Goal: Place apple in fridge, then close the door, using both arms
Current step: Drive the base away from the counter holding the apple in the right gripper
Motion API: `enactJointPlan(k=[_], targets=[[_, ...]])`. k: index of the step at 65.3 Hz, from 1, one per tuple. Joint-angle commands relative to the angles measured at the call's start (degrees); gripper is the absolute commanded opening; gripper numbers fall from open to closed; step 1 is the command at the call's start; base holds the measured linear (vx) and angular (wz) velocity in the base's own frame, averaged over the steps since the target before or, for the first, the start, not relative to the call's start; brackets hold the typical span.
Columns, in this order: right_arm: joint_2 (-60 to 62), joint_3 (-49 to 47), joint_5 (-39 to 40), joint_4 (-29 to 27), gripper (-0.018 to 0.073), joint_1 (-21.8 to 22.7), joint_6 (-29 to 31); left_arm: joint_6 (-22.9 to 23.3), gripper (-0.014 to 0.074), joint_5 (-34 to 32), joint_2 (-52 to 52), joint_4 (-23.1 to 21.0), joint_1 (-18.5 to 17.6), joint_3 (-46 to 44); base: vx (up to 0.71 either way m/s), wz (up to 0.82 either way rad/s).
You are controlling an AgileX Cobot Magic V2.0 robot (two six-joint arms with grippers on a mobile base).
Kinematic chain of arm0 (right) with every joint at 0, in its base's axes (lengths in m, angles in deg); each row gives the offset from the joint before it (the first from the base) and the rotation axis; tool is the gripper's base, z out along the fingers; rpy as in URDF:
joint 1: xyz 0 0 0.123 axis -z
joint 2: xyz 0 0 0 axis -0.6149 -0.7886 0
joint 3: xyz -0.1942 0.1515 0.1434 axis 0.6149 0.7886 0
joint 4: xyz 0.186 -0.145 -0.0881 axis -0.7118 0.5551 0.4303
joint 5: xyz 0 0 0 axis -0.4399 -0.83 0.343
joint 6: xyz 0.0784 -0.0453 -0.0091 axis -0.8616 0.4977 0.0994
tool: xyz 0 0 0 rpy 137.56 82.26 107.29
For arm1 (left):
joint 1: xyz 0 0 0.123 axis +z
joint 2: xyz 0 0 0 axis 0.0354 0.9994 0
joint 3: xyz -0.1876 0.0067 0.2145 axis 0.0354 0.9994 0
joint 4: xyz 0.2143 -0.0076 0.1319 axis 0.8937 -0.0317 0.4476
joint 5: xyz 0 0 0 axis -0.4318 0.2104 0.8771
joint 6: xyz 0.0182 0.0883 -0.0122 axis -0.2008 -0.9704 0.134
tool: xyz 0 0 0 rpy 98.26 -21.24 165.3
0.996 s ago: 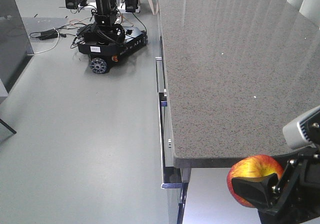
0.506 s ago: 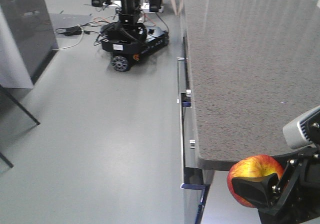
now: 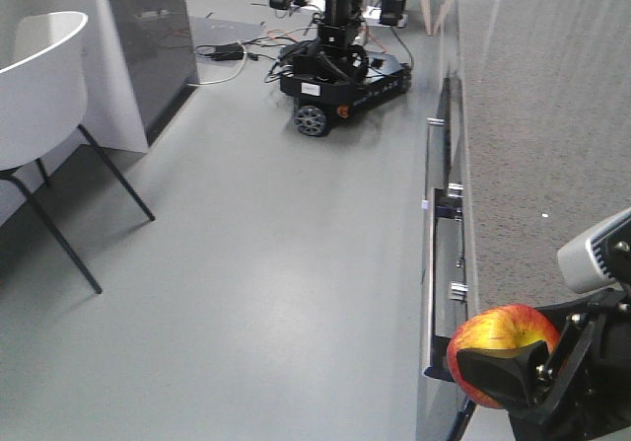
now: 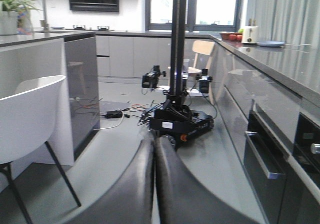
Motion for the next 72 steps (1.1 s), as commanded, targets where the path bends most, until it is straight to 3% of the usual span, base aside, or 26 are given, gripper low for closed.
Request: enactJointPlan(k=[1,72], targets=[[0.5,-1.7,3.2,-1.0,0.0223,-0.1,0.4,0.2,-0.0006,-4.2,-0.8,-0.4,-0.3,1.6,-0.05,0.27],[0.5,-1.7,3.2,-1.0,0.0223,-0.1,0.4,0.2,-0.0006,-4.2,-0.8,-0.4,-0.3,1.6,-0.08,0.41]])
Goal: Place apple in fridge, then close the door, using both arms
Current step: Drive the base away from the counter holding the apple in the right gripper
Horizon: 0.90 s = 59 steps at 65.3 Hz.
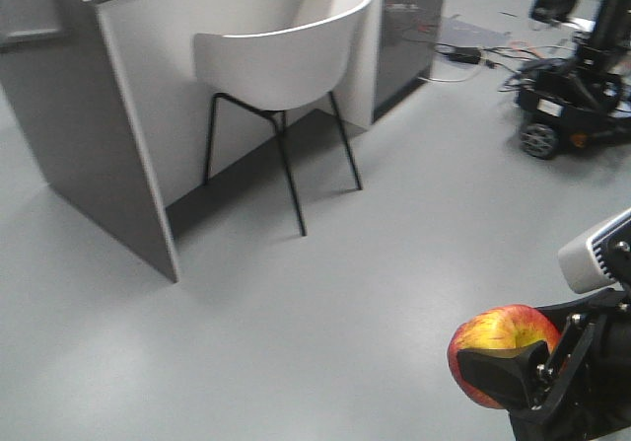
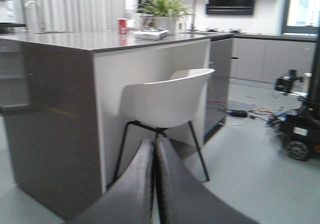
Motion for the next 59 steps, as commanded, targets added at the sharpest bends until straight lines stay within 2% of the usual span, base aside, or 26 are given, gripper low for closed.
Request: enactJointPlan(k=[1,35,59], targets=[[0.5,-1.7,3.3,-1.0,0.0223,-0.1,0.4,0.2,-0.0006,-4.2,-0.8,-0.4,-0.3,1.6,-0.06,0.54],[0.5,-1.7,3.3,-1.0,0.0223,-0.1,0.4,0.2,-0.0006,-4.2,-0.8,-0.4,-0.3,1.6,-0.04,0.51],[0.5,-1.7,3.3,-1.0,0.0223,-0.1,0.4,0.2,-0.0006,-4.2,-0.8,-0.4,-0.3,1.6,0.01,0.32]])
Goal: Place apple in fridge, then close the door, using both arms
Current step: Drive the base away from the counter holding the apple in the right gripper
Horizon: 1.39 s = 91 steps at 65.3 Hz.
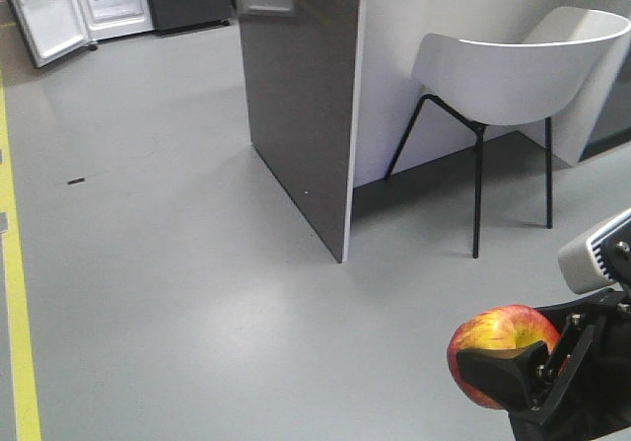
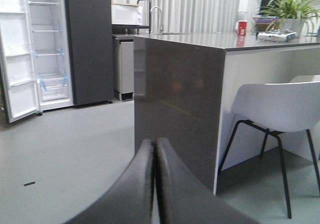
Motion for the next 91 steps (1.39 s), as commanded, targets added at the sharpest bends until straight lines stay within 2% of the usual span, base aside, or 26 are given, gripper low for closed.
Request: enactJointPlan(k=[1,91], targets=[[0.5,-1.7,3.3,-1.0,0.0223,-0.1,0.4,0.2,-0.0006,-4.2,-0.8,-0.4,-0.3,1.6,0.06,0.23],[0.5,-1.7,3.2,-1.0,0.0223,-0.1,0.4,0.2,-0.0006,-4.2,-0.8,-0.4,-0.3,1.6,0.15,0.28]])
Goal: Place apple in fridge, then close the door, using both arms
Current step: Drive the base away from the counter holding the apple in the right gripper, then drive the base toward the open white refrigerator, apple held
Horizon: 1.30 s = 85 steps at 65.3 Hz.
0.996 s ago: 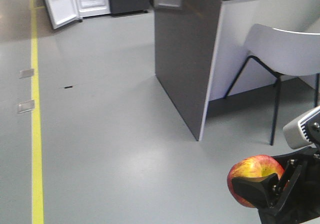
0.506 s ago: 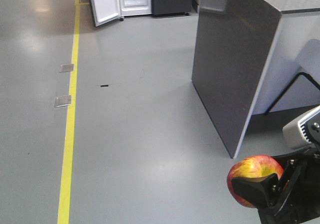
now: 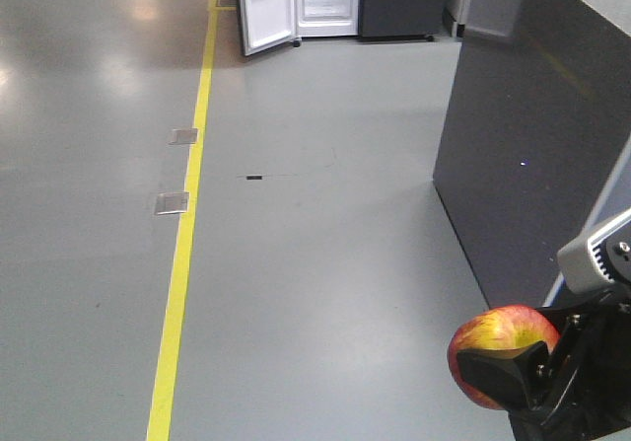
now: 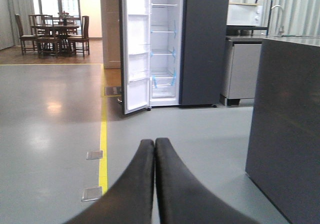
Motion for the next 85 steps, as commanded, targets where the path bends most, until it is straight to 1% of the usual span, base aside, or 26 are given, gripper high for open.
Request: enactJointPlan(k=[1,41,85], targets=[[0.5,-1.7,3.2,-1.0,0.0223,-0.1,0.4,0.2,-0.0006,-4.2,-0.8,-0.4,-0.3,1.6,0.20,0.19],[0.5,-1.7,3.2,-1.0,0.0223,-0.1,0.4,0.2,-0.0006,-4.2,-0.8,-0.4,-0.3,1.6,0.22,0.12],[0.5,-1.7,3.2,-1.0,0.0223,-0.1,0.4,0.2,-0.0006,-4.2,-0.8,-0.4,-0.3,1.6,0.30,-0.03]])
